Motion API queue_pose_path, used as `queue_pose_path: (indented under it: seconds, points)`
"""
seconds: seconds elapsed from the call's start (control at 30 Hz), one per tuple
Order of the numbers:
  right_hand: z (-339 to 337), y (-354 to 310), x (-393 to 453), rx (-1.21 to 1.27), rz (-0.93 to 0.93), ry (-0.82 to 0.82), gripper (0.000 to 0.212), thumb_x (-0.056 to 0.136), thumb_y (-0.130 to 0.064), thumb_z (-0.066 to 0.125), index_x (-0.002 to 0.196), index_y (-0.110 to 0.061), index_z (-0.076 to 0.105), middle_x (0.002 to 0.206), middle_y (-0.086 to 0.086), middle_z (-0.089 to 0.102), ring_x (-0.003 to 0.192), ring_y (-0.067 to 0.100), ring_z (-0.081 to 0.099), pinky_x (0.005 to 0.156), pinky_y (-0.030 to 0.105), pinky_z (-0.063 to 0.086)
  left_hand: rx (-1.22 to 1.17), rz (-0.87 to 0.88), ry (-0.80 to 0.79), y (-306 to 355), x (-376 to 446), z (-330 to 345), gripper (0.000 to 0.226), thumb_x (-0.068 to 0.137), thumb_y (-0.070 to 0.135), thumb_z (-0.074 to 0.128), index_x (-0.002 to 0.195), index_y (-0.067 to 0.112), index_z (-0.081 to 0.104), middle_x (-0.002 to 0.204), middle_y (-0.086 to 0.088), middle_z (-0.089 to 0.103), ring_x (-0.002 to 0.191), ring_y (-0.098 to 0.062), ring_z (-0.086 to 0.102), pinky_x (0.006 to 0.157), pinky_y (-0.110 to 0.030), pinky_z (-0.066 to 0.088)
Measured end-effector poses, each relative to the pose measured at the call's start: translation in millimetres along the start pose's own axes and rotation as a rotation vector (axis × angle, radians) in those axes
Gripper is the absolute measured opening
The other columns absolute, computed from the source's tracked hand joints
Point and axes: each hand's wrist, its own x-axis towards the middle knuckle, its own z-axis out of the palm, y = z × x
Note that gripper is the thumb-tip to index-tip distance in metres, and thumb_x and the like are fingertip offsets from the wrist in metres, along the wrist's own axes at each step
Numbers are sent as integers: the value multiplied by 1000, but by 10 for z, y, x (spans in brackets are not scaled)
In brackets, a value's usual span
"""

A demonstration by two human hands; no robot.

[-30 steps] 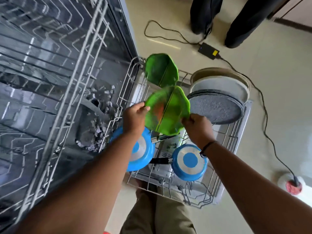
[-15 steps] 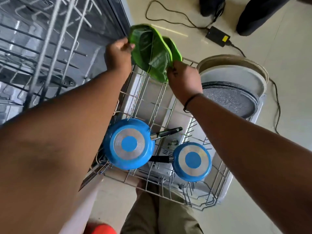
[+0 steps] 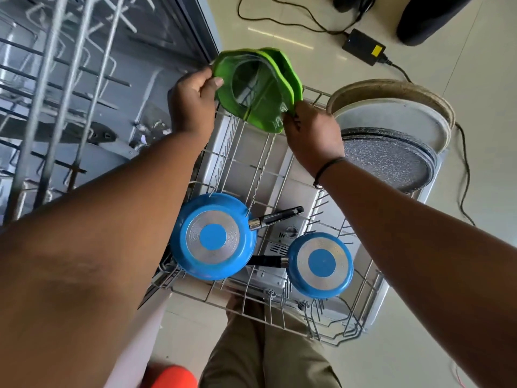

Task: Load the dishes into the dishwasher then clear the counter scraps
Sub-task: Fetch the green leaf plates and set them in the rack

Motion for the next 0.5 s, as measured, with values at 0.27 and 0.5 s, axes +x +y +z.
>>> queue_pose_path:
  seconds: [0.27,0.5]
  points:
    - [80,153,87,-109,27,-160,27,95,-28,50,98,-5,62,92,22,66,84,40,60,61,33,33,167,-35,-134,-149,34,102,34,86,23,66,114,4,68,109,-12,71,97,-21,66,86,-29,52]
    - [233,80,-48,-10,122,-371,24,97,-16,42,108,-7,61,98,22,64,89,37,60,66,30,38,389,-118,-310,-294,-66,124,31,94,36,56,109,11,68,108,-15,70,100,-32,63,81,-35,48]
